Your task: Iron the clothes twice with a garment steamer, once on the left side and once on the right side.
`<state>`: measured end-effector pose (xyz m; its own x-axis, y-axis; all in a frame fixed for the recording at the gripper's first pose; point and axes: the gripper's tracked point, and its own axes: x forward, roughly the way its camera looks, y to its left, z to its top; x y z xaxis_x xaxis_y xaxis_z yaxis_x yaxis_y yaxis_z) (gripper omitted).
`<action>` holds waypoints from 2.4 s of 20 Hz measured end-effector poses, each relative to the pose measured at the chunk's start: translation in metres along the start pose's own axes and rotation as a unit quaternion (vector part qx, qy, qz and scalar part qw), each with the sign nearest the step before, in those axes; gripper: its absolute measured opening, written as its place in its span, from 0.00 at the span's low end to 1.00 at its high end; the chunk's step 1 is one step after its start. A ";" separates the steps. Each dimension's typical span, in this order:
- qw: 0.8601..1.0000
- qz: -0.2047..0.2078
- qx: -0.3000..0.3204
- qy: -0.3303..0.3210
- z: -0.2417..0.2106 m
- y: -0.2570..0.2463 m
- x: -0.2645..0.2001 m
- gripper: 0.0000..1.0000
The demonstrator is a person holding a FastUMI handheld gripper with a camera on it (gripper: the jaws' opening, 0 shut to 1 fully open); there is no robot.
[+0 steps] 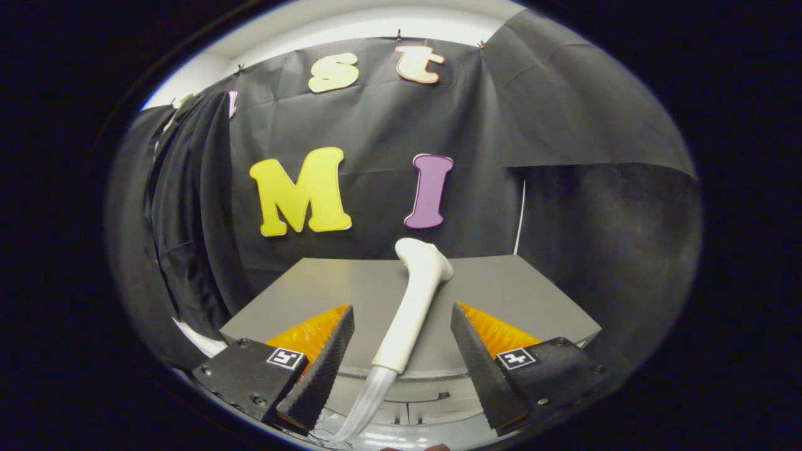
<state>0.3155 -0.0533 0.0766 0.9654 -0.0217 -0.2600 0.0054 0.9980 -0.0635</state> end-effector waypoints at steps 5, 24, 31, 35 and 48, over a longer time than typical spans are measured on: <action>0.998 0.015 0.031 0.050 -0.001 -0.003 0.029 0.97; 0.982 -0.010 0.107 0.158 -0.028 -0.003 0.093 0.56; 0.985 -0.025 0.120 0.118 -0.018 0.002 0.081 0.35; 0.989 -0.033 0.117 0.084 -0.015 0.027 0.047 0.33; 0.992 0.012 0.110 -0.055 0.007 0.161 -0.096 0.33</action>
<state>0.2253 0.1096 0.0977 0.9884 -0.0038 -0.1515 0.0277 0.9874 0.1556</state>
